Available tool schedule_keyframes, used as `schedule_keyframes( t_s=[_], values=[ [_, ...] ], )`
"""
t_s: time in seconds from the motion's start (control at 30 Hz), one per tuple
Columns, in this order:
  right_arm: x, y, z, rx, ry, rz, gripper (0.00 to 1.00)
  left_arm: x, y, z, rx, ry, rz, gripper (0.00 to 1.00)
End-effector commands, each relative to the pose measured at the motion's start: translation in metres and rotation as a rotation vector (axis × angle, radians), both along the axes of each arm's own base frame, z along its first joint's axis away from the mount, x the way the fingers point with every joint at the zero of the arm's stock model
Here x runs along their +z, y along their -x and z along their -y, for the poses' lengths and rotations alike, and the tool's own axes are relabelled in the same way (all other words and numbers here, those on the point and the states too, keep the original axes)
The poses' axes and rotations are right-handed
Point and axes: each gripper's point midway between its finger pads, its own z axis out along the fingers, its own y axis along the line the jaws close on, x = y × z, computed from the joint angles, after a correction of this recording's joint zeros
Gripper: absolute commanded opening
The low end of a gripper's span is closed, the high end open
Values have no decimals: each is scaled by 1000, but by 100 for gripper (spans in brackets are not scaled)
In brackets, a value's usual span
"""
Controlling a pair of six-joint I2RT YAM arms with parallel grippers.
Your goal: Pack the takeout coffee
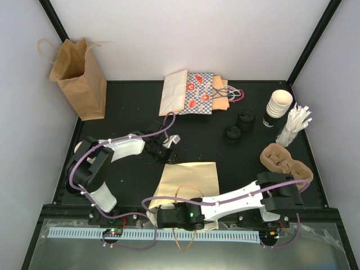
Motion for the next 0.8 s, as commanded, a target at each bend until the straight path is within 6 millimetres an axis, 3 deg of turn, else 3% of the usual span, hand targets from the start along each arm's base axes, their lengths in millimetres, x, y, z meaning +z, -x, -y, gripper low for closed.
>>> schedule_keyframes(
  t_s=[0.0, 0.5, 0.63, 0.77],
  values=[
    [-61, -10, 56, -101, 287, -109, 35, 19, 41, 10, -27, 46, -130, 15],
    [-63, -15, 51, -89, 274, -104, 35, 39, 50, 18, 35, 98, -165, 16],
    [-54, -15, 51, -93, 242, -110, 35, 42, 47, 19, 33, 98, -151, 17],
    [-30, -11, 43, -89, 142, -187, 35, 51, 31, 12, 54, 39, -60, 24]
  ],
)
